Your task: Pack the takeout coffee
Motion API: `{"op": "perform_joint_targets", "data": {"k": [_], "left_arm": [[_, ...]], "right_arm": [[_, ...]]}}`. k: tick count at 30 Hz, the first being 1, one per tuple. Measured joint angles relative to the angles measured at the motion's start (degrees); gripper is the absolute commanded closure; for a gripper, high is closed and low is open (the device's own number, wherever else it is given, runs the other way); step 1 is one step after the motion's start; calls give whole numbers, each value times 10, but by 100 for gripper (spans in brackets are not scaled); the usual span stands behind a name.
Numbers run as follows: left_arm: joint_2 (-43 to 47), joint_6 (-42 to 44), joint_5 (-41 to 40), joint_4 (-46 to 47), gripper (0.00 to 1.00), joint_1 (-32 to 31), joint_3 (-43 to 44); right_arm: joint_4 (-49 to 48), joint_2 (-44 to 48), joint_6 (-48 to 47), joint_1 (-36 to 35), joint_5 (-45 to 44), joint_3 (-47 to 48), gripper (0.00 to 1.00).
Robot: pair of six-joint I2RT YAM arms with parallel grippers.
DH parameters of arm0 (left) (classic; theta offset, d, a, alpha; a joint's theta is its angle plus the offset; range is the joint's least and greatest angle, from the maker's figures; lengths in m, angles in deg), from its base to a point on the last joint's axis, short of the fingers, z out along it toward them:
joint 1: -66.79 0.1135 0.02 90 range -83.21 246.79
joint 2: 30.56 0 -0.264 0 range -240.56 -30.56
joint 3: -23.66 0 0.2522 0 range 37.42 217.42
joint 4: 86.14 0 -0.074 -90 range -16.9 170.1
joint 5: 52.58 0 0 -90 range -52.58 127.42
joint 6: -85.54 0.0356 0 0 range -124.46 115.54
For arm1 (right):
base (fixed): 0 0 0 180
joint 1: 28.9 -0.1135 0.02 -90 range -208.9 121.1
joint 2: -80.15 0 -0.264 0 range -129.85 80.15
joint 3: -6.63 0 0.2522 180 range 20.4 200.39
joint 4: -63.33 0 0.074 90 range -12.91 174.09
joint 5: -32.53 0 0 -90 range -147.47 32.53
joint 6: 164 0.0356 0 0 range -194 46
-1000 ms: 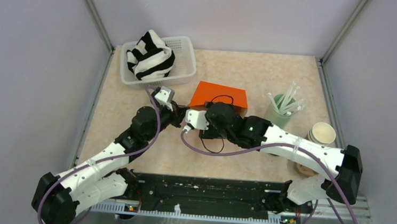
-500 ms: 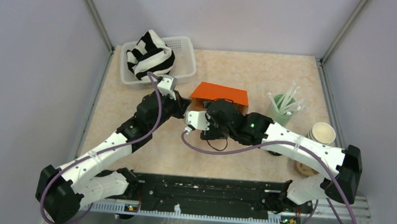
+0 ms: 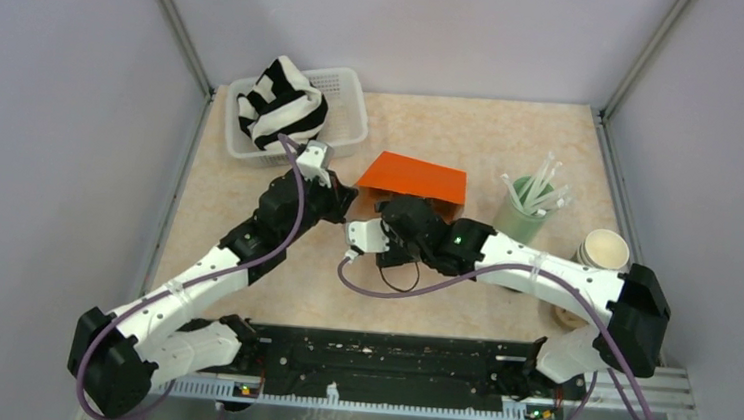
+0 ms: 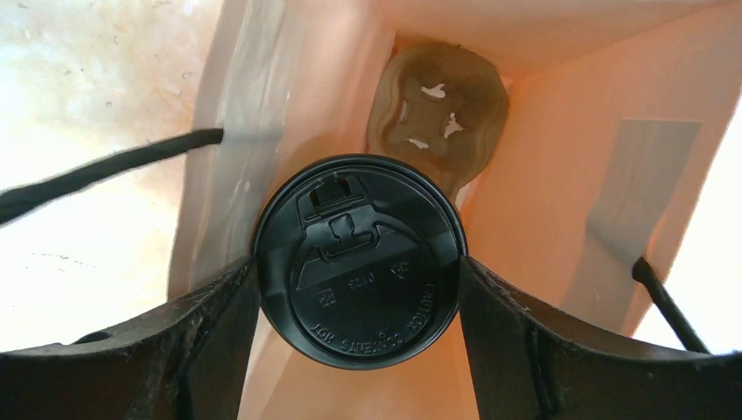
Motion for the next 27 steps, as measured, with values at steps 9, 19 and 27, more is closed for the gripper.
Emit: {"op": "perform_joint_targets", "data": {"k": [9, 19, 27], "left_arm": [[0, -1, 9, -5, 100, 0, 0], [2, 0, 19, -5, 100, 0, 0], [2, -1, 39, -8, 100, 0, 0]], "right_arm": [[-14, -9, -14, 46, -2, -7, 59], [-16, -4, -22, 73, 0, -7, 58], [-71, 17, -25, 114, 32, -30, 55]]}}
